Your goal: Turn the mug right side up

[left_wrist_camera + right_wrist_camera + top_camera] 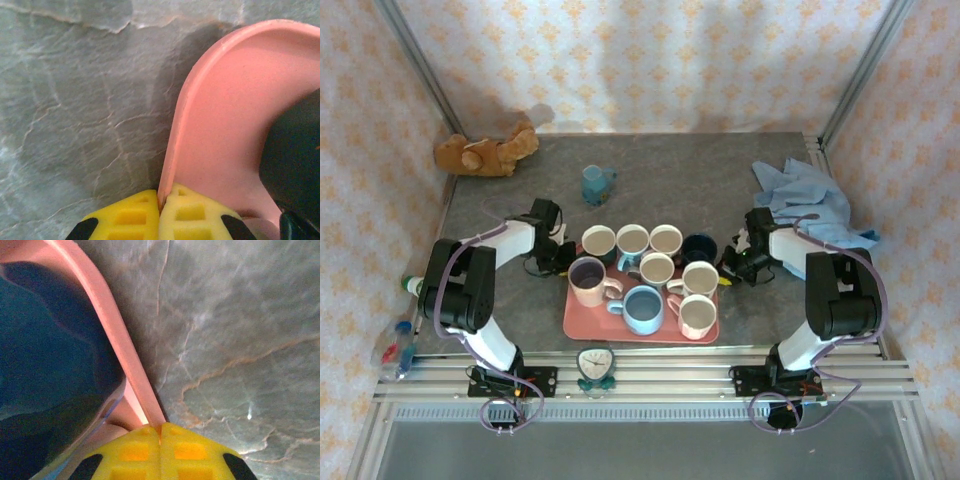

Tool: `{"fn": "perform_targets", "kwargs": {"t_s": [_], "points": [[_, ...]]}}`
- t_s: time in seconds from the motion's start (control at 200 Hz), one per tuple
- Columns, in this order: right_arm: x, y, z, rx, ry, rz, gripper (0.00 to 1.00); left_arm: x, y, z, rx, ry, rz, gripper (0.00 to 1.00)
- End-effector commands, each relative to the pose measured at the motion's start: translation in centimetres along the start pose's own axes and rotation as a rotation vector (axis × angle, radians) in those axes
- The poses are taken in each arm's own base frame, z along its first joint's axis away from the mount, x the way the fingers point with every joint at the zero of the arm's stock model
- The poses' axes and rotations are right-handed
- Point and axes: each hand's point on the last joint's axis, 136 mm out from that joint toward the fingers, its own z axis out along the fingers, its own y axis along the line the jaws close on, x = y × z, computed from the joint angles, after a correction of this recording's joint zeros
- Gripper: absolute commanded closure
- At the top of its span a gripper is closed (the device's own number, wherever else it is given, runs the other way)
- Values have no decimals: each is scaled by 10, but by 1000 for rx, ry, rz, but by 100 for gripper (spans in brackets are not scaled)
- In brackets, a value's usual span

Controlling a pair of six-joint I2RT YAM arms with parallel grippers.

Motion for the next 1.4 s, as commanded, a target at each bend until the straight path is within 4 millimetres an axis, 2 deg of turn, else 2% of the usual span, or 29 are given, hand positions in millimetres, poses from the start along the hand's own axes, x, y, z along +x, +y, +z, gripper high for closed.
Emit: {"fn": "perform_targets", "kwargs": {"t_s": [0.0, 0.155, 0.32, 0.385, 0.41, 0.54, 0.736, 0.826, 0.846, 0.961, 1.041, 1.176, 1.301, 1.396], "points": [[-54, 16, -9, -10, -173, -34, 100, -23, -33, 27, 128, -57, 6, 100], [-77, 20, -9, -11, -188, -35, 100, -47, -46, 29, 166, -103, -17, 100], [-110, 25, -11, -5, -220, -64, 100, -77, -60, 30, 188, -149, -38, 100], [-122, 26, -15, 6, -249, -83, 100, -89, -72, 25, 199, -181, -17, 100], [-126, 27, -16, 4, -253, -87, 100, -89, -70, 35, 191, -161, -25, 100], [-139, 26, -22, 1, -265, -83, 100, -102, -85, 37, 231, -176, -22, 100], [-142, 30, -31, 12, -291, -121, 100, -98, -68, 32, 158, -190, -35, 100], [-141, 28, -40, 43, -314, -147, 87, -90, -52, 30, 105, -182, -43, 95], [-140, 28, -43, 50, -320, -153, 85, -91, -53, 19, 110, -204, -39, 93], [-133, 25, -57, 93, -342, -178, 73, -81, -35, 5, 69, -208, -54, 78], [-129, 20, -68, 113, -361, -170, 69, -75, -25, -7, 41, -211, -58, 68], [-123, 6, -91, 119, -402, -98, 66, -68, -12, -34, -10, -239, -48, 59], [-118, -1, -121, 118, -474, -55, 64, -76, -9, -69, -35, -321, -11, 54], [-114, 4, -142, 125, -512, -62, 61, -91, -18, -91, -41, -377, 69, 49]]}}
